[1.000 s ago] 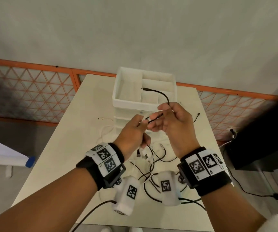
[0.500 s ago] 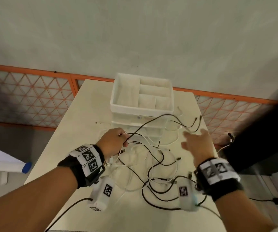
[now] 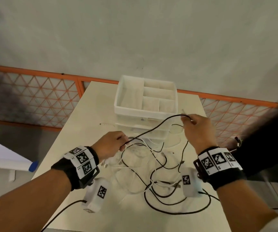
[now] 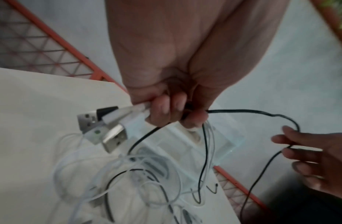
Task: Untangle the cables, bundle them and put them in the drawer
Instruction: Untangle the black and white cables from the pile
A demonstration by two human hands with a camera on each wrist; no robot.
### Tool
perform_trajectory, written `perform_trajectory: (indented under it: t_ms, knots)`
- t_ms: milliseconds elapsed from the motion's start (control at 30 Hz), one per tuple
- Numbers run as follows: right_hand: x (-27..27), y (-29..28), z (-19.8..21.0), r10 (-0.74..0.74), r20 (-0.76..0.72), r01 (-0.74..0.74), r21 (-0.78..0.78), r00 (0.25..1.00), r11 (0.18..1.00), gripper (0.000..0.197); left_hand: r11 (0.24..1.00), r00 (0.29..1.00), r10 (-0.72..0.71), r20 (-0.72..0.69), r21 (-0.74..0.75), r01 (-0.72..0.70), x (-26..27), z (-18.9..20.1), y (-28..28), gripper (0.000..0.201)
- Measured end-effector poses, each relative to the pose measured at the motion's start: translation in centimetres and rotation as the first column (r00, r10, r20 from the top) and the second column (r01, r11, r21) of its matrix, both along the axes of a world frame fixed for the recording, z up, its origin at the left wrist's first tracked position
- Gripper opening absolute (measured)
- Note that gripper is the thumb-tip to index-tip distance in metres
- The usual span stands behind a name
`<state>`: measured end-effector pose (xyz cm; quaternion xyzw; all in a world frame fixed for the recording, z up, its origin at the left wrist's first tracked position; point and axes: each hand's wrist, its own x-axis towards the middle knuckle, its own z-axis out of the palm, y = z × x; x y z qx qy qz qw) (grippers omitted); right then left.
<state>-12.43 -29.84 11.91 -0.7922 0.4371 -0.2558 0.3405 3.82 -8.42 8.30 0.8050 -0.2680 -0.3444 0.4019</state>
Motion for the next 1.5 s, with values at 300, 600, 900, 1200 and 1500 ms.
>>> perform_trajectory:
  t_ms: [300, 600, 900, 1200, 1500]
  knots:
    - [1.8, -3.8, 1.1, -0.193, 0.22, 0.146, 0.211, 0.956, 0.967, 0.032, 0.999, 0.998, -0.027, -0.061, 0.02, 0.028, 0.1, -2.0, 2.3, 0.037]
    - [-1.3, -2.3, -3.1, 0.02, -0.264, 0.016, 0.136, 0.964, 0.991, 0.07, 0.983, 0.971, 0.017, -0.237, -0.174, -0.06, 0.2, -0.7, 2.4, 0.025]
    - [2.6, 6.3, -1.9, 0.565, -0.042, -0.561, -0.199, 0.824, 0.803, 0.03, 0.968, 0.925, -0.157, -0.347, -0.238, 0.075, -1.7, 1.9, -0.1, 0.03]
    - [1.8, 6.5, -1.9, 0.678, -0.148, -0.693, -0.199, 0.72, 0.693, 0.01, 0.973, 0.904, -0.064, -0.422, -0.227, -0.037, -1.9, 1.2, 0.3, 0.022]
    - [2.1, 8.4, -2.6, 0.587, -0.271, -0.625, -0.079, 0.763, 0.776, 0.022, 0.971, 0.972, -0.211, 0.105, -0.096, 0.221, -3.4, 2.6, -0.5, 0.027]
